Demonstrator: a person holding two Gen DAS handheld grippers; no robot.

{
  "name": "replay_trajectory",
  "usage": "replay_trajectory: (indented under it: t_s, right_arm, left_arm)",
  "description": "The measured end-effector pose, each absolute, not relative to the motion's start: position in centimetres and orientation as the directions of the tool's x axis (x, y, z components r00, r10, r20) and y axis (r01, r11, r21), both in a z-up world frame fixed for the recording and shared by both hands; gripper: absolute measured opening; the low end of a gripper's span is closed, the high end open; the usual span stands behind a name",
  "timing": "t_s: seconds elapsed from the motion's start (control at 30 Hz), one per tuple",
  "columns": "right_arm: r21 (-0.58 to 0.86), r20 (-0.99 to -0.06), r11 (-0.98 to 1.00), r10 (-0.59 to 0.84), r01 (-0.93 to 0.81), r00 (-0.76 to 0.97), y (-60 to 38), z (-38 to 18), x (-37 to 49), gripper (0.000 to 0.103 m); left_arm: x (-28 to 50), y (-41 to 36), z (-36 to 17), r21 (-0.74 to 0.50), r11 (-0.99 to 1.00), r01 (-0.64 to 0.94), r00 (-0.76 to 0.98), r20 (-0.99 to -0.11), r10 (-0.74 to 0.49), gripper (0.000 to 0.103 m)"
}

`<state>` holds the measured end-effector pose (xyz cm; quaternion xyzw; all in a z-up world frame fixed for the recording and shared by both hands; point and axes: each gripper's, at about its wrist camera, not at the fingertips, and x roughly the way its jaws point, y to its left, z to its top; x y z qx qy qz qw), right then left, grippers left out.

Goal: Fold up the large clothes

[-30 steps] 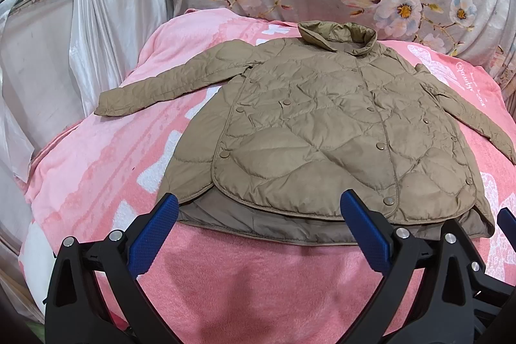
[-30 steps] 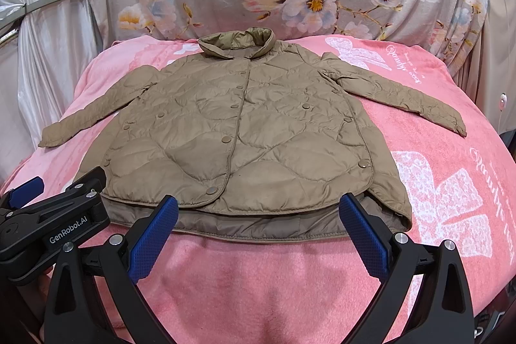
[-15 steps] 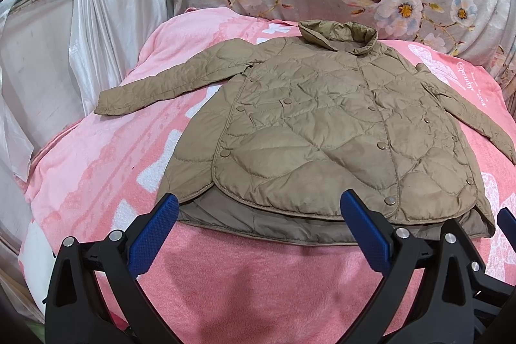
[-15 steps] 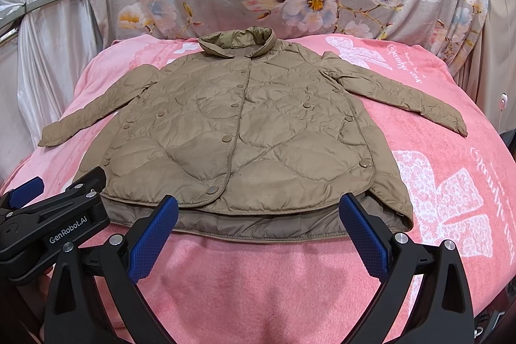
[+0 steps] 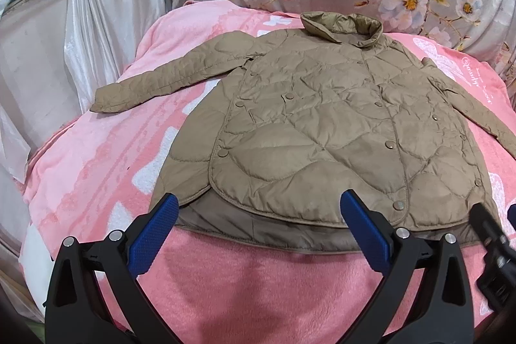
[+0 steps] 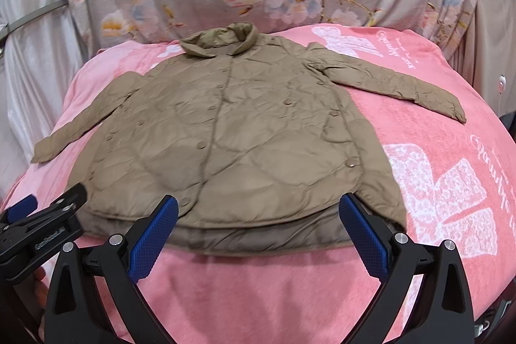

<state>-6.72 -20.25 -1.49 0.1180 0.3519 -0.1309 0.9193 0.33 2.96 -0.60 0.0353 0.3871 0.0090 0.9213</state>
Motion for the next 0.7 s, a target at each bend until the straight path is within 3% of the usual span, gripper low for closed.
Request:
replay_trajectory:
  t_s: [0.23,0.53,0.7]
  right_arm:
    - [0.215,-0.688,0.881,-0.17,0.422,0.706,-28.5,-1.3,-4.9,0.098]
    - [0.429,-0.714,0.575,-0.257,0.696,0.652,-48.9,-4.5,-3.8,0.098]
    - [0.446,-0.737,0.455,-0.302,0.771,0.604,-56.6,-7.0,-2.4,0.098]
  left_arm:
    - [3.3,3.5,-1.1,0.072,0.997,-0.019,0.664,-0.745,0.067,0.098]
    - [8.8,4.9,-0.3,0.115,0.99,-0.083,0.694,-0.707,0.14,0.098]
    - [12.4,4.9,-0.2,0.133,0.986,-0.097,0.702,-0.693,0.163,0.098]
